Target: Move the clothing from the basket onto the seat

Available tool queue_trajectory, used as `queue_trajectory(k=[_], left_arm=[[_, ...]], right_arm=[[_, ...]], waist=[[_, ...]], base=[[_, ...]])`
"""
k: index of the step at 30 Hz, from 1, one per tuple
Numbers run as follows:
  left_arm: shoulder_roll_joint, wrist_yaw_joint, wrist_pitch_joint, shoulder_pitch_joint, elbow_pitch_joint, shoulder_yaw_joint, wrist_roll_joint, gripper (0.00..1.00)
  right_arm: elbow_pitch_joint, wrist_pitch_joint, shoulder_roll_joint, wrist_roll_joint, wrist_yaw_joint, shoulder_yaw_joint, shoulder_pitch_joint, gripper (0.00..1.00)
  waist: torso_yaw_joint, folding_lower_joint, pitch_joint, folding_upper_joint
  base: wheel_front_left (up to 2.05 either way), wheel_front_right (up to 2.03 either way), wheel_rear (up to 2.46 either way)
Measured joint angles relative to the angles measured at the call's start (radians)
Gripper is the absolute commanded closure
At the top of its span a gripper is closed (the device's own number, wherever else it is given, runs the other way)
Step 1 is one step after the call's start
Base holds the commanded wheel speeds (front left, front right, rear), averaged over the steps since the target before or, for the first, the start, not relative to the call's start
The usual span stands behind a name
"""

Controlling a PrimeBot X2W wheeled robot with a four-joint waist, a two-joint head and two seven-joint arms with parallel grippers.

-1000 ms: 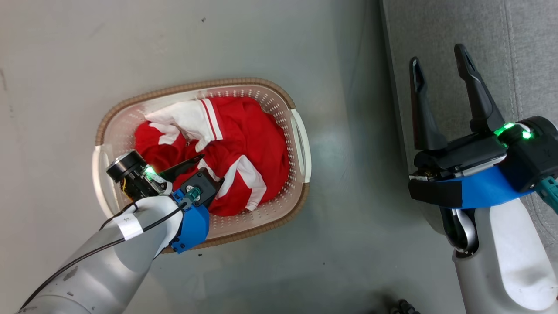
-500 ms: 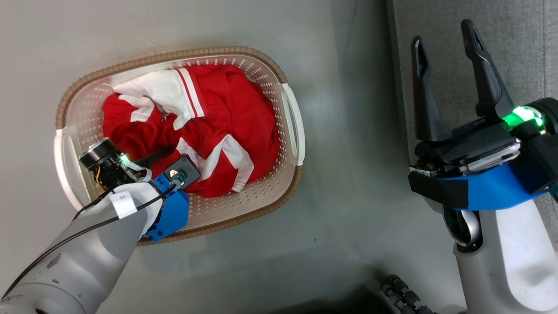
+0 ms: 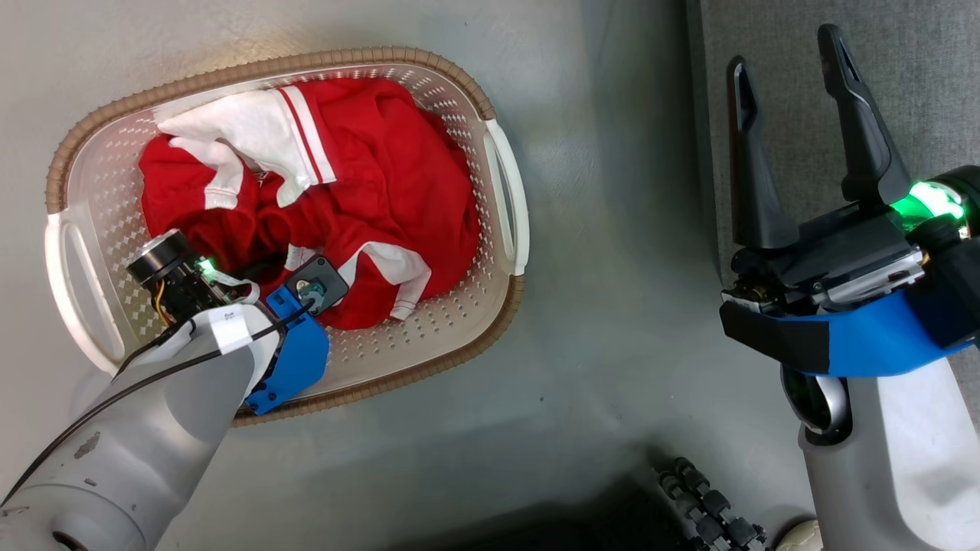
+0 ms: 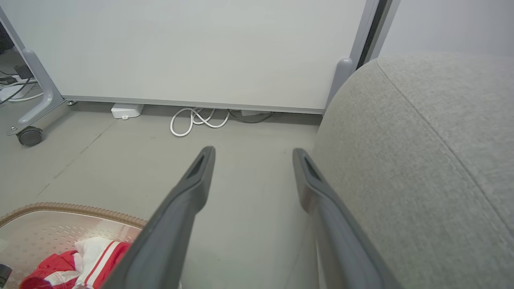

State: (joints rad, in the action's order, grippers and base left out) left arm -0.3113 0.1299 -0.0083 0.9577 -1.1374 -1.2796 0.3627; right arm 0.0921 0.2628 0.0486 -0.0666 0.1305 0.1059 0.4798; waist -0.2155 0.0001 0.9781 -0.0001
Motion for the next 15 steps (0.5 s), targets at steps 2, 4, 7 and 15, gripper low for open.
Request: queue_trajectory(k=[2, 4, 7, 15], left_arm=[[-0.001, 0.0, 0.012, 0.002, 0.007, 0.0, -0.004, 0.64], [-0.001, 0.0, 0.012, 0.005, 0.016, 0.0, -0.019, 1.0], [0.002, 0.0, 0.011, 0.007, 0.023, 0.0, -0.019, 1.0], [0.028, 0.0, -0.049, -0.004, 0.042, 0.0, -0.009, 1.0]], right_arm=[[0.002, 0.0, 0.0, 0.0, 0.0, -0.001, -0.001, 0.0], [0.002, 0.0, 0.0, 0.0, 0.0, -0.001, 0.0, 0.0], [0.001, 0.0, 0.0, 0.0, 0.0, -0.001, 0.0, 0.0], [-0.014, 0.0, 0.0, 0.011, 0.0, -0.004, 0.003, 0.0]], waist=[[0.0, 0.0, 0.003, 0.0], [0.001, 0.0, 0.004, 0.0], [0.006, 0.0, -0.001, 0.0], [0.028, 0.0, -0.047, 0.0]], base=[[0.0, 0.0, 0.0], [0.0, 0.0, 0.0], [0.0, 0.0, 0.0], [0.0, 0.0, 0.0]])
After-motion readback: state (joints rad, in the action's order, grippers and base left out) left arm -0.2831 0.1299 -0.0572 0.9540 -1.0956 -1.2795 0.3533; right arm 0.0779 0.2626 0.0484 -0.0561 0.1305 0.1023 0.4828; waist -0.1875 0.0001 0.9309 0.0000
